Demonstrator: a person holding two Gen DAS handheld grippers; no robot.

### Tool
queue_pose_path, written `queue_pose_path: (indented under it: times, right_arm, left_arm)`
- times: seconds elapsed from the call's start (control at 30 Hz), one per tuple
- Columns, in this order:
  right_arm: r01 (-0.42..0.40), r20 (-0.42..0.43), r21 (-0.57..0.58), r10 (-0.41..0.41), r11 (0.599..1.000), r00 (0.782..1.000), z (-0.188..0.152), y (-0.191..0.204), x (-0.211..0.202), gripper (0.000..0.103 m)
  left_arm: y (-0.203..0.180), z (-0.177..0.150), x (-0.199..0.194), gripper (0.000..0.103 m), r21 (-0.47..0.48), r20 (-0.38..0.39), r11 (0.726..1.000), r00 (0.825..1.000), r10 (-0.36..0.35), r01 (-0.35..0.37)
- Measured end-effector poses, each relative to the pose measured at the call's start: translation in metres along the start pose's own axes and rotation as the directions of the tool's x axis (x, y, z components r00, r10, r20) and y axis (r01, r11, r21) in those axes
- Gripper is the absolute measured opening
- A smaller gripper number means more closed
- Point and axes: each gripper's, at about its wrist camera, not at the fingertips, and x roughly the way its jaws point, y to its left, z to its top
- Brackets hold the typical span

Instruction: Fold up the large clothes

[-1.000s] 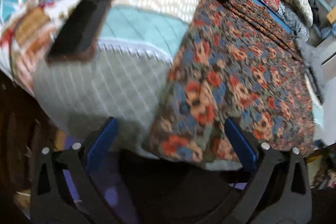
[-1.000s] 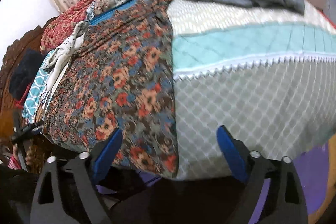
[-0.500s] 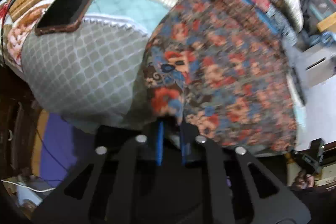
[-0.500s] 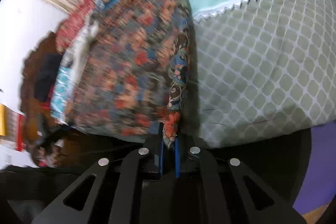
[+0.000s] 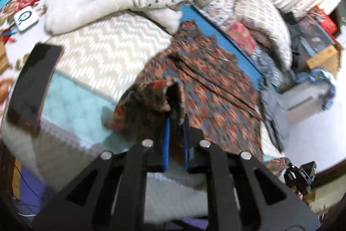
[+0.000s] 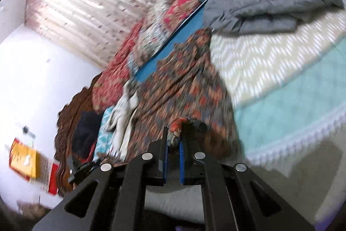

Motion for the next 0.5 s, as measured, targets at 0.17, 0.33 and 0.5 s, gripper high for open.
queue_pose_path:
  times: [0.17,0.33,0.5]
  right_arm:
    - [0.194,0.033,0.194,-0.204,0.962,0.978,0.036,-0.050,0.065,0.063]
    - [0.106,0.102,0.257,-0.137,0.960,0.985,0.031,-0.069,0.050,0.047]
    - [0.239,0.136,-0.035,-0.232,0.970,0.963,0.025,-0.034,0.030,0.020]
  left_arm:
    - [0.003,0.027,0.056,0.041,-0.010,0.007,0.959,0.959,0.283,-0.283]
    - [0.007,0.026,0.042,0.076,0.067,0.050,0.950,0.952,0.304,-0.306]
    - [0.002,0.030,0.037,0.085,0.229,0.122,0.896,0.925,0.361,-0.380]
